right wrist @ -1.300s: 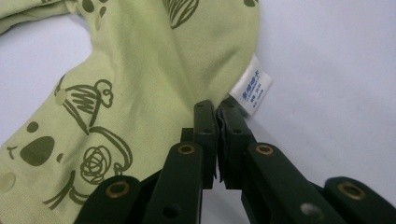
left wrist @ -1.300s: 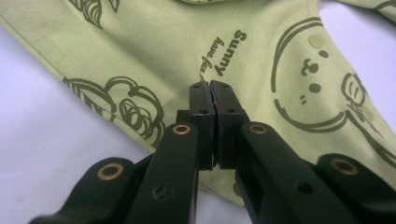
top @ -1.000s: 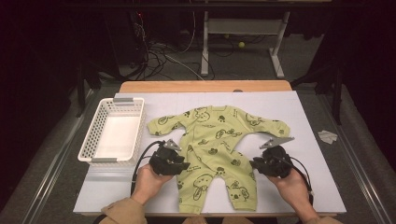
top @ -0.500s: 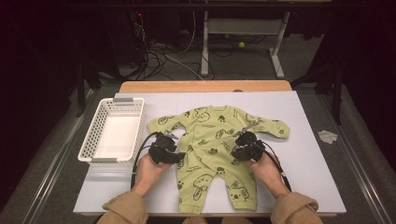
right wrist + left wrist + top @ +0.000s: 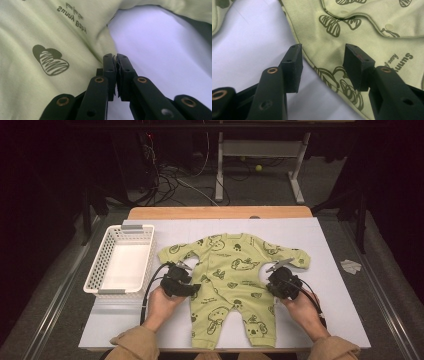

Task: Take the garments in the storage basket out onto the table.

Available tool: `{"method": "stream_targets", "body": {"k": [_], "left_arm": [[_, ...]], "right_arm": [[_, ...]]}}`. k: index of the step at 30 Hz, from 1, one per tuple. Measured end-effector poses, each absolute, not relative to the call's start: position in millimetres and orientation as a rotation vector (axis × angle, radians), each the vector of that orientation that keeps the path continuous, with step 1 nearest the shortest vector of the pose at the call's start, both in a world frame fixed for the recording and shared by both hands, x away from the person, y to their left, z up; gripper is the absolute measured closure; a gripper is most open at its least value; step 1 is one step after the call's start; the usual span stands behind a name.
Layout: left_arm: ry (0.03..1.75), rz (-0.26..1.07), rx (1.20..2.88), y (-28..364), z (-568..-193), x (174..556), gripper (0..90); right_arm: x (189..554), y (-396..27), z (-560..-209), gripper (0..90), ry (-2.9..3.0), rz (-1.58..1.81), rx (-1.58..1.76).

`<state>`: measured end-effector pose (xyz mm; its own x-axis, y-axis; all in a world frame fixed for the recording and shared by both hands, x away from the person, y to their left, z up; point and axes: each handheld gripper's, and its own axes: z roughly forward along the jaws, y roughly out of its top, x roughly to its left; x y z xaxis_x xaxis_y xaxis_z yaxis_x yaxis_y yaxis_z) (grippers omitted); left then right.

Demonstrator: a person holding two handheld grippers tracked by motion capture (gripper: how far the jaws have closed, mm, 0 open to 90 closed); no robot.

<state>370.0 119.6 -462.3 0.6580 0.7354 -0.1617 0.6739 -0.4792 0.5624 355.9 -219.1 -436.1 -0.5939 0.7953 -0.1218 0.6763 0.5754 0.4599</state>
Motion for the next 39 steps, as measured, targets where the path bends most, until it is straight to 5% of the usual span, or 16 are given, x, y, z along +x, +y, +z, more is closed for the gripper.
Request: {"method": "stream_targets", "body": {"k": [6, 9, 19, 31, 39], "left_arm": [[1.072, 0.121, 2.268, 115, -463, 370, 47.9], [1.070, 0.125, 2.269, 114, -463, 369, 47.8], [1.050, 0.144, 2.276, 114, -465, 368, 47.4], [1.042, 0.165, 2.278, 113, -466, 366, 47.3], [1.047, 0.171, 2.272, 113, -466, 365, 47.3]], "right_arm": [[353, -227, -436, 85.6, 2.496, 0.582, 1.253], [357, -225, -433, 77.5, 2.450, 0.610, 1.261], [397, -209, -441, 75.4, 2.442, 0.594, 1.372], [400, -184, -439, 70.2, 2.485, 0.626, 1.374], [384, -180, -443, 88.7, 2.551, 0.592, 1.281]]}}
